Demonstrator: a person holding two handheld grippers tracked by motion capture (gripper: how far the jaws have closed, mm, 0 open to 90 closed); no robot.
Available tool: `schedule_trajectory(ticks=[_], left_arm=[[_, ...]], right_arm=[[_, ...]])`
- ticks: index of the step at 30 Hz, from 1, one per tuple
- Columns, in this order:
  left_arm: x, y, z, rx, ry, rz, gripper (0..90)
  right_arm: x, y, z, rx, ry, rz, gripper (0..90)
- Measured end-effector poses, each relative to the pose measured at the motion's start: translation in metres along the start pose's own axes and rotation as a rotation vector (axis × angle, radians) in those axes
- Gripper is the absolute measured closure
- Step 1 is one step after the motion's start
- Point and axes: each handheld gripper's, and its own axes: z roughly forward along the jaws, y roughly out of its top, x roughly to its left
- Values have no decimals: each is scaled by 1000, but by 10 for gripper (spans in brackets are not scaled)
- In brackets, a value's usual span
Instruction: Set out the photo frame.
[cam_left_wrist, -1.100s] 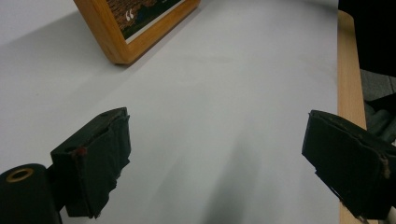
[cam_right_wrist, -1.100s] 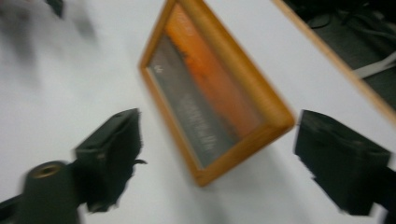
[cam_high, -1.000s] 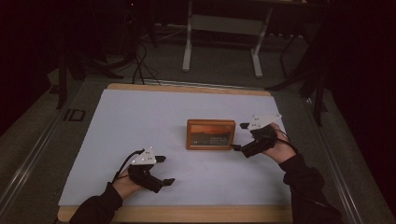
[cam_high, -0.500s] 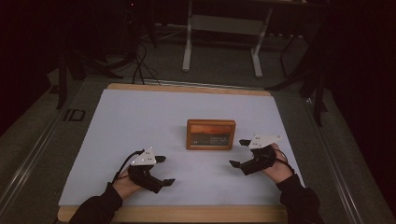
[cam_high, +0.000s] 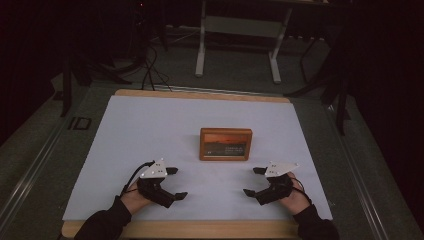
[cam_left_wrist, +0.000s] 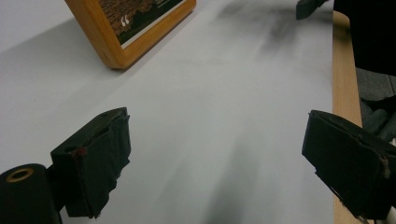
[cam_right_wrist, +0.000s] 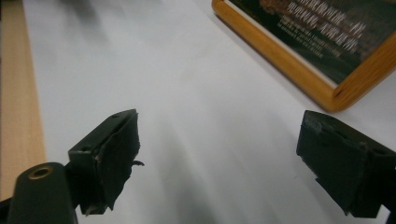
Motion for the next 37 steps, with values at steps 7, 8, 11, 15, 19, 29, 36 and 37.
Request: schedule_trajectory(ticks=[7,8,11,15,19,29,36,37], left_arm=[[-1,0,0,-2,-4,-1,84],[-1,0,0,0,-2,1,84],[-1,0,0,-4,-2,0,84],[-2,0,0,-3,0,4,84],[-1,0,0,-2,0,4,84],[-2,-1,1,-3,-1,2,84],[-2,-1,3,2,-5,4,84],[-2,-1,3,1,-5,2,84]], right_arm=[[14,-15,-8,-23,-29,10,129],[15,-16,-9,-30,-29,14,129],[16,-20,-12,-49,-37,25,136],[16,-25,-15,-51,-57,38,136],[14,-28,-19,-70,-58,60,136],[9,-35,-17,-68,-53,77,136],[9,-35,-16,-67,-49,80,137],[8,-36,-16,-66,-45,87,137]])
